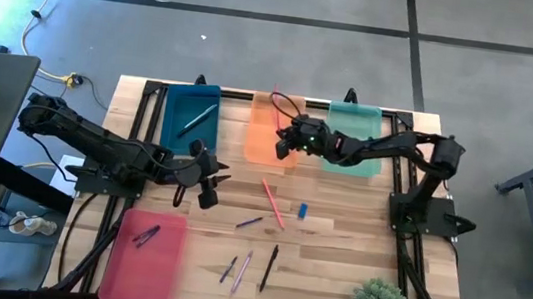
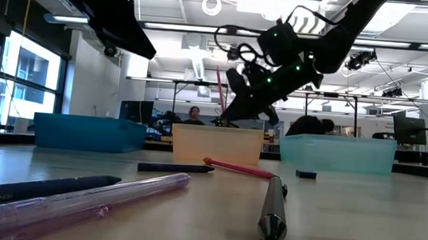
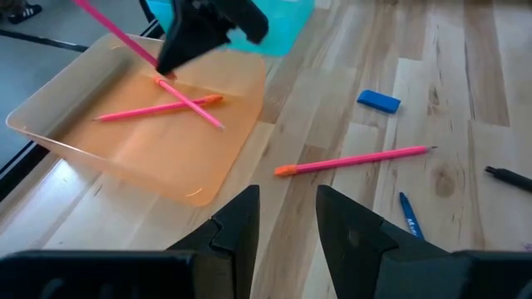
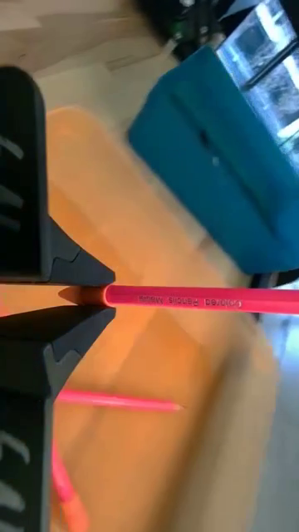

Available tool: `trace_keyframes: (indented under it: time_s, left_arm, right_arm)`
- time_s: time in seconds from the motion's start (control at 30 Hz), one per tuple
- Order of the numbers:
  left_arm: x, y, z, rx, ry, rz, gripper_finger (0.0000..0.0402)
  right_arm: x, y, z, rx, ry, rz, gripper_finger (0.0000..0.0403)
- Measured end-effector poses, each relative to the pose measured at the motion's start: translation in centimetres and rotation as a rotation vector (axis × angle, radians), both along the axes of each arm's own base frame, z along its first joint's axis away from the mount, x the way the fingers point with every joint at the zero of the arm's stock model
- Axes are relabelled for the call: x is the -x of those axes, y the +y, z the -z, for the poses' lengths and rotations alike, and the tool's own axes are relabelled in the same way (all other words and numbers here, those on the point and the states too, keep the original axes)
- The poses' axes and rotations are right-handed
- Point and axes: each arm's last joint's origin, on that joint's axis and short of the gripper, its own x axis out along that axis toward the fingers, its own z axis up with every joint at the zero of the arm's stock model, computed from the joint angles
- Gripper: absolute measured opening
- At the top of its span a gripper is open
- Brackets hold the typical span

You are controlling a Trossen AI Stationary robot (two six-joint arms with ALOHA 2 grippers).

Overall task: Sort crayons/erasers/pens/pencils in bins
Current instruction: Put the bottom pencil into the orange bin

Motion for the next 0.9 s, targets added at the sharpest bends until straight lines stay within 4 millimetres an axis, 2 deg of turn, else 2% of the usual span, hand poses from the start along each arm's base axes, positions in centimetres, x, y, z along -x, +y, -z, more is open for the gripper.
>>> trace_keyframes:
  time_s: [0.53, 0.9]
  left_arm:
    - [0.0, 0.0, 0.0, 0.0, 0.0, 0.0, 0.011]
    - [0.0, 0.0, 0.0, 0.0, 0.0, 0.0, 0.011]
  right_arm:
    - [0.7, 0.3, 1.4, -0.105, 0.118, 0.019, 0.0019]
    - [0.6, 0.5, 1.5, -0.152, 0.113, -0.021, 0.002]
